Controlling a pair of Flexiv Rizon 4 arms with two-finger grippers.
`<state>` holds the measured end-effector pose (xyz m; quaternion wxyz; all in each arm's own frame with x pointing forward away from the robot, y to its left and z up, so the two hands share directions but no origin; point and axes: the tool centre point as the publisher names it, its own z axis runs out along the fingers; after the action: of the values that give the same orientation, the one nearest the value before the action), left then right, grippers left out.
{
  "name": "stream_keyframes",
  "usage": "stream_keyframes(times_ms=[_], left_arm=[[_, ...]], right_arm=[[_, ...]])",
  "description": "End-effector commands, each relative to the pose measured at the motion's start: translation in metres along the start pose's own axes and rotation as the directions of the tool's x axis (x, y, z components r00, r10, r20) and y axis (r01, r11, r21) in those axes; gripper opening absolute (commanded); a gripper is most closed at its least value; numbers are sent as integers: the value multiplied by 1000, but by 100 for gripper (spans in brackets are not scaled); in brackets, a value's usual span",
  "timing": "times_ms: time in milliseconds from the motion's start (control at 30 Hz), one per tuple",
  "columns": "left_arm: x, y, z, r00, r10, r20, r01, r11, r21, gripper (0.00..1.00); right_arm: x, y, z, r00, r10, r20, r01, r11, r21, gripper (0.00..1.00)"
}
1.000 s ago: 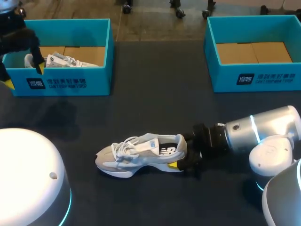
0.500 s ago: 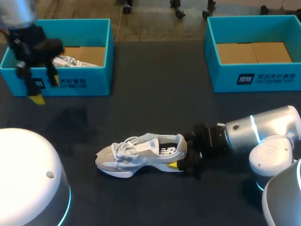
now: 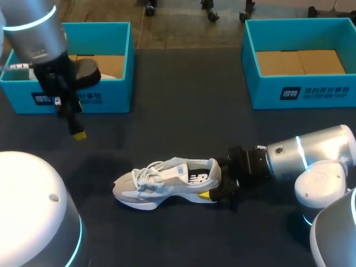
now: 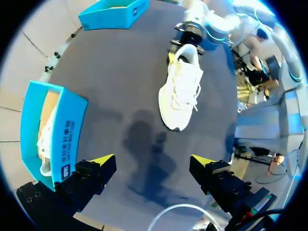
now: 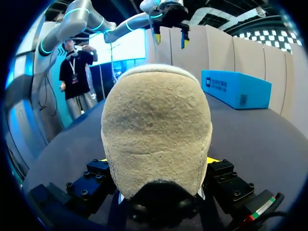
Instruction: Take the shoe out of the shoebox, open the shoe tongue, remove and reinsert the insole, then place the shoe into the shoebox
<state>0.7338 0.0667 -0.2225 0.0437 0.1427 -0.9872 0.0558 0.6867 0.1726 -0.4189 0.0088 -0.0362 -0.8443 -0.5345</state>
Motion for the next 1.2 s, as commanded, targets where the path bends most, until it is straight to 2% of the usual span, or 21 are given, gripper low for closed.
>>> stream_keyframes(times_ms=[33, 100, 200, 333, 433, 467, 533, 567, 933, 967, 1033, 1200], left_arm=[[6, 7, 1, 996, 4, 94, -5, 1000, 19, 100], [16, -4, 1, 999, -43, -5, 43, 999, 6, 100], [31, -23, 0, 990, -112, -91, 110, 994, -29, 100], [45, -46, 0, 962, -230, -149, 219, 972, -84, 100], [53, -68, 7, 876, -471, -104, 464, 882, -90, 100], [54, -78, 11, 815, -571, -101, 566, 821, -75, 100], [60, -92, 18, 780, -624, -55, 626, 780, 29, 100], [62, -97, 21, 775, -631, 29, 618, 767, 174, 100], [62, -97, 21, 775, -631, 29, 618, 767, 174, 100], [64, -101, 23, 718, -694, 50, 683, 717, 138, 100], [71, -104, 21, 692, -722, -6, 721, 690, 69, 100], [87, -119, 31, 564, -826, -15, 826, 564, 0, 100]], right_arm=[[0, 1, 0, 1000, 1, 1, -1, 1000, 5, 0], [0, 1, 0, 1000, 1, 1, -1, 1000, 5, 0], [0, 1, 0, 1000, 1, 1, -1, 1000, 5, 0], [0, 1, 0, 1000, 1, 1, -1, 1000, 5, 0], [0, 1, 0, 1000, 1, 1, -1, 1000, 5, 0], [0, 1, 0, 1000, 1, 1, -1, 1000, 5, 0], [0, 1, 0, 1000, 1, 1, -1, 1000, 5, 0], [0, 1, 0, 1000, 1, 1, -1, 1000, 5, 0], [0, 1, 0, 1000, 1, 1, -1, 1000, 5, 0], [0, 1, 0, 1000, 1, 1, -1, 1000, 5, 0], [0, 1, 0, 1000, 1, 1, -1, 1000, 5, 0], [0, 1, 0, 1000, 1, 1, -1, 1000, 5, 0]])
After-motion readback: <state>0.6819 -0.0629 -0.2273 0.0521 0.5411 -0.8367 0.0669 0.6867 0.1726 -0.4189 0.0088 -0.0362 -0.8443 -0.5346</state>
